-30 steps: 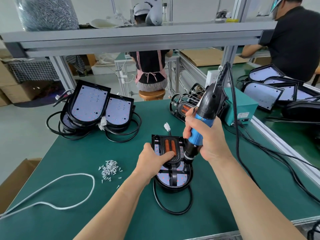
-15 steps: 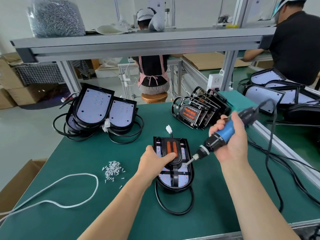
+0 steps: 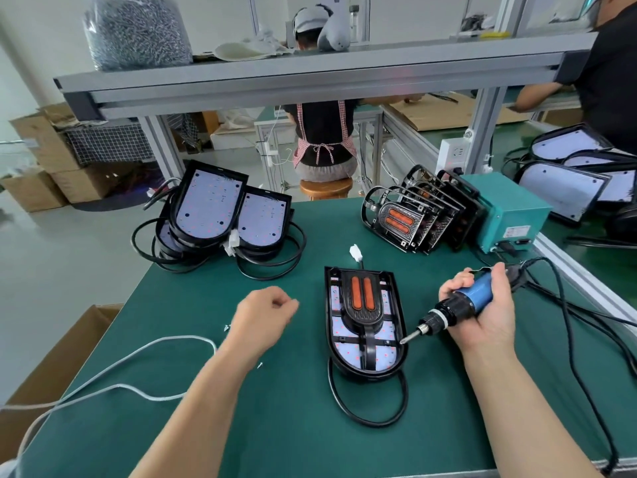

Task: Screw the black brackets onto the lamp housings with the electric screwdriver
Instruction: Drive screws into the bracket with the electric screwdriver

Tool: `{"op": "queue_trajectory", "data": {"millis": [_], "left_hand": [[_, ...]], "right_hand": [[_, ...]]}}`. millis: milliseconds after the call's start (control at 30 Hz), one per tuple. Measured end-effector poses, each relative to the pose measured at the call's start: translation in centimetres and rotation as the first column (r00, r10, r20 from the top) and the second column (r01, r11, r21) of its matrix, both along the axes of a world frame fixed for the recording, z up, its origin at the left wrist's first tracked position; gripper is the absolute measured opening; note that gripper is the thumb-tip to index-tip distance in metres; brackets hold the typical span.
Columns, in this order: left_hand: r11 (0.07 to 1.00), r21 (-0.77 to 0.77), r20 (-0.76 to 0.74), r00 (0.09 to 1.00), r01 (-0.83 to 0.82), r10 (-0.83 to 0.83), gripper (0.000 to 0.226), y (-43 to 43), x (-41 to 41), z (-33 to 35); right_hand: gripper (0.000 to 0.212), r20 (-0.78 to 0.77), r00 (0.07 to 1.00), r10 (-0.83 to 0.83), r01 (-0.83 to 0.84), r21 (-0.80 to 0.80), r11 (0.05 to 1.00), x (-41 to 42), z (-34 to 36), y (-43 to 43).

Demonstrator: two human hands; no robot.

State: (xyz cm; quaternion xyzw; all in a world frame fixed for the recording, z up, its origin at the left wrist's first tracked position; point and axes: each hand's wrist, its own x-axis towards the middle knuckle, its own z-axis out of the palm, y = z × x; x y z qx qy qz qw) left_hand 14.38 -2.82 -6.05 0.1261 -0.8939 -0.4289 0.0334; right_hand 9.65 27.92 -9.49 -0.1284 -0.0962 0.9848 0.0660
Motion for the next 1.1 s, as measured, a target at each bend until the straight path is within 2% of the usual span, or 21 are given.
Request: {"op": "queue_trajectory", "data": {"millis": [233, 367, 500, 567, 633, 700, 767, 833, 933, 1100], "left_hand": [[0.986, -0.139, 0.148, 0.987, 0.09, -0.07, 0.016, -5.2, 4.7, -0.4], [0.965, -0.221, 0.14, 0.984, 0.139, -0.109, 0.019, -4.8, 5.5, -1.0], [0.901, -0.372, 0.162, 0.971, 0.225, -0.176, 0.021, -4.4, 5.1, -0.9], [0.893, -0.391, 0.144, 0.973, 0.223, -0.179, 0.022, -4.0, 4.9, -0.8], [0.949, -0.251, 0.079, 0.981, 0.189, -0.175, 0.021, -3.0, 4.9, -0.6], [0.989, 0.035, 0.005, 0.989, 0.147, -0.147, 0.019, -1.6, 5.0, -0.3], [0.954, 0.274, -0.042, 0.993, 0.122, -0.115, 0.014, -0.3, 5.2, 0.1], [0.902, 0.417, -0.067, 0.993, 0.114, -0.095, 0.011, 0.7, 5.2, 0.5], [0.844, 0.52, -0.1, 0.991, 0.131, -0.092, 0.013, 1.8, 5.1, 1.1], [0.796, 0.581, -0.138, 0.984, 0.169, -0.109, 0.015, 3.9, 5.4, 1.1]], "right_hand": [[0.036, 0.003, 1.0, 0.006, -0.006, 0.038, 0.999, 0.0, -0.1, -0.4], [0.037, -0.004, 1.0, 0.003, -0.003, 0.052, 0.999, 0.0, -0.2, -0.3], [0.038, 0.004, 1.0, 0.016, -0.017, 0.036, 0.999, 0.0, -0.2, -0.2], [0.038, 0.009, 1.0, 0.018, -0.018, 0.029, 0.999, 0.1, -0.2, -0.2], [0.038, 0.013, 1.0, 0.016, -0.016, 0.019, 1.0, 0.2, 0.0, -0.4], [0.037, 0.023, 1.0, 0.01, -0.01, 0.009, 1.0, 0.3, 0.2, -0.6], [0.037, 0.041, 0.999, 0.006, -0.006, -0.005, 1.0, 0.5, 0.5, -0.9], [0.037, 0.071, 0.998, 0.0, 0.001, -0.019, 1.0, 0.7, 1.0, -1.4], [0.032, 0.104, 0.994, -0.031, 0.032, -0.01, 0.999, 1.1, 2.0, -2.5], [0.026, 0.131, 0.989, -0.067, 0.069, -0.013, 0.998, 1.8, 4.2, -4.2]]}}
